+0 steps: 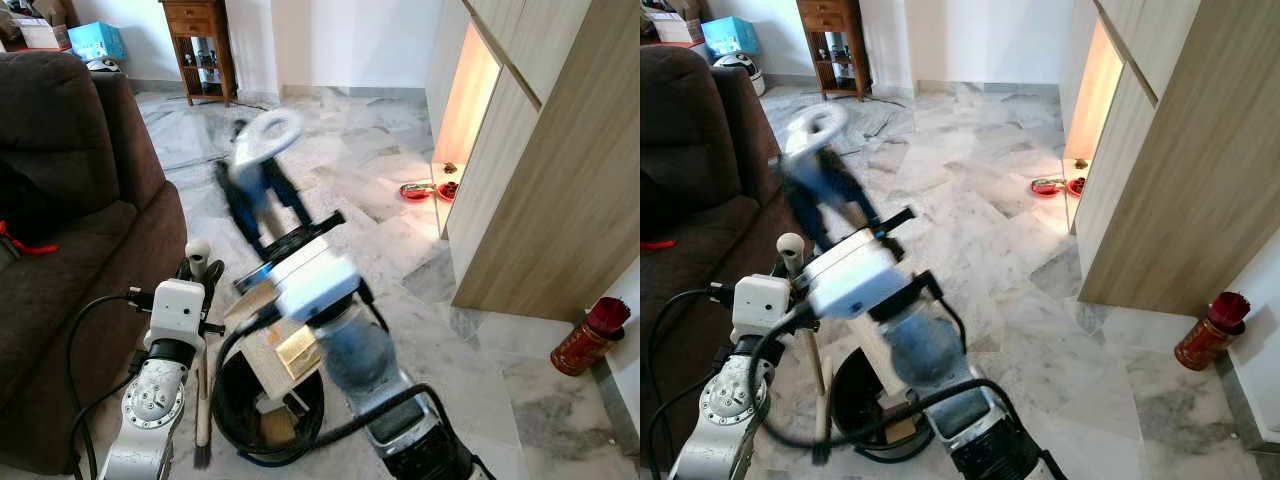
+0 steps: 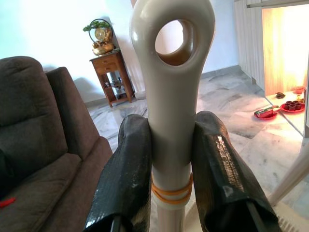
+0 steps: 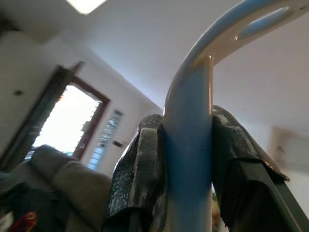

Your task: Sweep floor

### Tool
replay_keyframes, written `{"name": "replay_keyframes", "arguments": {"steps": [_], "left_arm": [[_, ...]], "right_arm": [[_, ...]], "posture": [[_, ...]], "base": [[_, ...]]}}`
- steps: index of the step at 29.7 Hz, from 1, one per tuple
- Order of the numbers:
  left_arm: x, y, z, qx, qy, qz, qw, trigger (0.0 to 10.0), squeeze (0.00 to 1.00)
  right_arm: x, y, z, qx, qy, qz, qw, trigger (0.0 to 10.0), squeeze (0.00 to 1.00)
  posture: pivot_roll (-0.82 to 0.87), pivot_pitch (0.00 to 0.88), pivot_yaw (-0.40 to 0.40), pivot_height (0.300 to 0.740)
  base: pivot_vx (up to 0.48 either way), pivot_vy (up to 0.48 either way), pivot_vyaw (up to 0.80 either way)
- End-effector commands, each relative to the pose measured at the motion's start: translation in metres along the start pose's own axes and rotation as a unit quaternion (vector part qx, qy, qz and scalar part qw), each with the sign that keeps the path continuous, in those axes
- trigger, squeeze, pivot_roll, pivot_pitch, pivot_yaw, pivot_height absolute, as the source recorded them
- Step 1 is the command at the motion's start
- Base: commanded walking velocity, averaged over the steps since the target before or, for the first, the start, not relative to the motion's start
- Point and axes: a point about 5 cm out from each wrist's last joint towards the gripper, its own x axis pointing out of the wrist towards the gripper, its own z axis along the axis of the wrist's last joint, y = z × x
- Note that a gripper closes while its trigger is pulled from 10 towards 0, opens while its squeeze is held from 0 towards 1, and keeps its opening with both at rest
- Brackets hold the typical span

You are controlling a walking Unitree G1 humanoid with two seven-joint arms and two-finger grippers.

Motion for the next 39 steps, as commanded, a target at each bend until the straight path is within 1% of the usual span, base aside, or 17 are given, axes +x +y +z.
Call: {"name": "replay_keyframes", "arguments": {"steps": [1, 4, 10, 16, 25, 30, 32, 33, 34, 36, 39], "left_arm": [[0.003, 0.002, 0.006, 0.013, -0.020, -0.001, 1.000, 10.0, 0.00], [0.004, 0.002, 0.006, 0.012, -0.020, -0.001, 1.000, 10.0, 0.00], [0.004, 0.001, 0.006, 0.011, -0.021, 0.000, 1.000, 10.0, 0.00], [0.005, 0.001, 0.006, 0.011, -0.023, 0.001, 1.000, 10.0, 0.00], [0.005, 0.000, 0.006, 0.009, -0.023, 0.002, 1.000, 10.0, 0.00], [0.005, -0.002, 0.005, 0.007, -0.022, 0.002, 1.000, 10.0, 0.00], [0.005, -0.002, 0.005, 0.006, -0.022, 0.001, 1.000, 10.0, 0.00], [0.006, -0.002, 0.006, 0.006, -0.022, 0.001, 1.000, 10.0, 0.00], [0.006, -0.002, 0.006, 0.006, -0.022, 0.001, 1.000, 10.0, 0.00], [0.007, -0.002, 0.006, 0.006, -0.023, 0.001, 1.000, 10.0, 0.00], [0.008, -0.002, 0.006, 0.004, -0.023, -0.001, 1.000, 10.0, 0.00]], "right_arm": [[0.008, 0.000, 0.019, -0.019, -0.058, 0.011, 0.998, 10.0, 0.00], [0.009, 0.004, 0.021, -0.010, -0.060, 0.012, 0.998, 10.0, 0.00], [0.008, 0.005, 0.020, -0.011, -0.059, 0.014, 0.998, 10.0, 0.00], [0.008, 0.006, 0.020, -0.036, -0.065, 0.031, 0.997, 10.0, 0.00], [0.006, 0.002, 0.017, -0.036, -0.055, 0.024, 0.998, 10.0, 0.00], [0.004, -0.006, 0.009, -0.061, -0.039, 0.018, 0.997, 10.0, 0.00], [0.003, -0.008, 0.008, -0.064, -0.035, 0.016, 0.997, 10.0, 0.00], [0.002, -0.012, 0.004, -0.073, -0.026, 0.010, 0.997, 10.0, 0.00], [0.002, -0.012, 0.004, -0.073, -0.026, 0.010, 0.997, 10.0, 0.00], [-0.002, -0.023, -0.005, -0.097, -0.005, 0.000, 0.995, 10.0, 0.00], [-0.012, -0.049, -0.022, -0.143, 0.035, -0.018, 0.989, 10.0, 0.00]], "posture": [[0.01, 0.000, 0.031, 0.740], [0.01, 0.000, 0.031, 0.740], [0.01, 0.000, 0.029, 0.740], [0.01, 0.000, 0.027, 0.740], [0.01, 0.000, 0.024, 0.740], [0.00, 0.000, 0.025, 0.740], [0.00, 0.000, 0.025, 0.740], [0.00, 0.000, 0.024, 0.740], [0.00, 0.000, 0.024, 0.740], [0.00, 0.000, 0.024, 0.740], [-0.01, 0.000, 0.027, 0.740]], "base": [[0.000, 0.000, 0.00], [0.000, 0.000, 0.00], [0.000, 0.000, 0.00], [0.000, 0.000, 0.00], [0.000, 0.000, 0.00], [0.000, 0.000, 0.00], [0.000, 0.000, 0.00], [0.000, 0.000, 0.00], [0.000, 0.000, 0.00], [0.000, 0.000, 0.00], [0.000, 0.000, 0.00]]}}
